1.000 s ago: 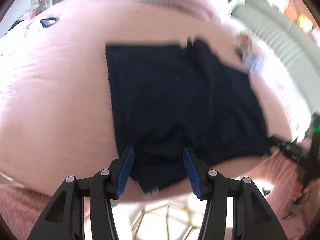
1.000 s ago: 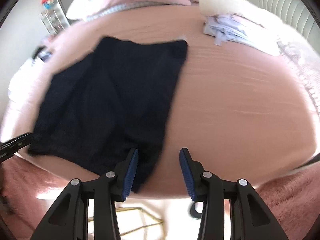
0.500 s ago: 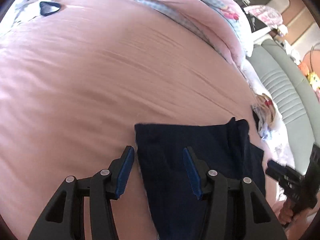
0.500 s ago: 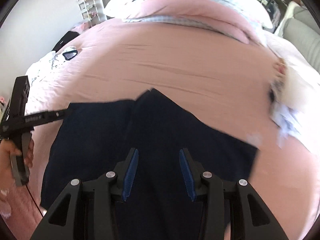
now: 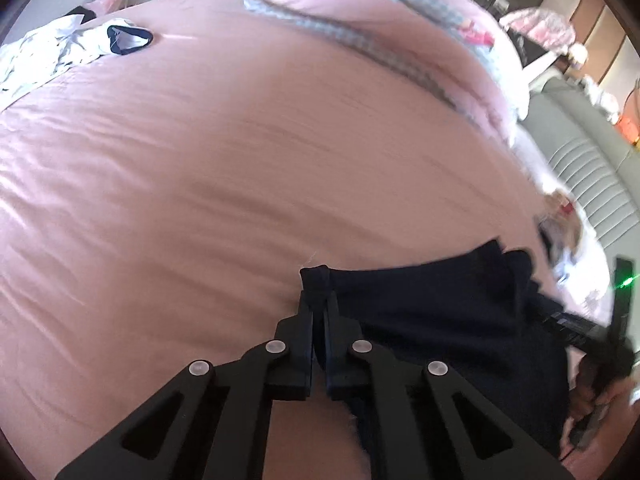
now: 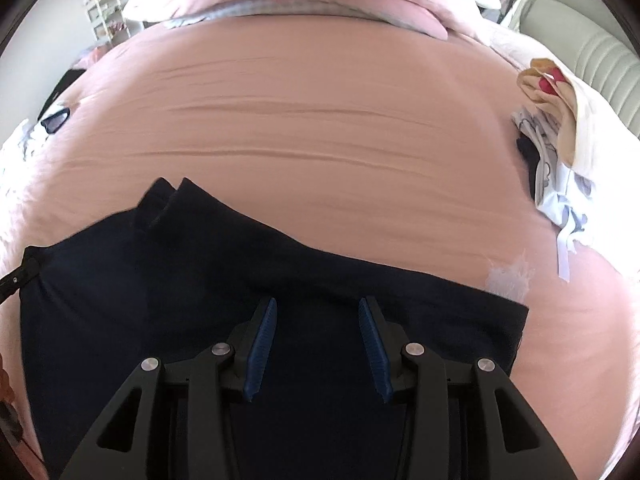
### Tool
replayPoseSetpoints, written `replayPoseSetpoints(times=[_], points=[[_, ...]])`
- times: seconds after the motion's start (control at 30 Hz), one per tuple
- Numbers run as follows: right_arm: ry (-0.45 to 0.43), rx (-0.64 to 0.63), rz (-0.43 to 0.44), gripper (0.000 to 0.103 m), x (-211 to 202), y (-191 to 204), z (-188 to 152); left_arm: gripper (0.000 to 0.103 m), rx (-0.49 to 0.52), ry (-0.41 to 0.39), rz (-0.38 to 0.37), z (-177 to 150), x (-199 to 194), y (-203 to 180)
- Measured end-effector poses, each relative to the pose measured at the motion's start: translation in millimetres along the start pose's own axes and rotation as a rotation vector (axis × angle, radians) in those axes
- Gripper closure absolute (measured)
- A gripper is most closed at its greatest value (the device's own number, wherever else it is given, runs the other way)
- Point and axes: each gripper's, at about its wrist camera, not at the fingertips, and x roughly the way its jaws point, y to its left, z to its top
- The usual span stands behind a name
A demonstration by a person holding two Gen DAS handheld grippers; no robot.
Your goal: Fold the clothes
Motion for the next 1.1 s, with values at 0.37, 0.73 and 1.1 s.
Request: replayPoseSetpoints(times=[0.37, 0.73, 1.1], points=[[-0.060, -0.168, 0.217, 0.061, -16, 67, 38, 0.093, 0.009, -0.020, 0.029, 6, -13, 13], [-0.035, -0.196, 0.057, 0.061, 25, 75, 54, 0.071, 0.055, -0.010, -0.028, 16, -29, 18], [-0.022, -0.219, -0.004, 0.061, 5, 74, 5, 0.071, 0.166, 0.055, 0.074, 2, -34, -16]])
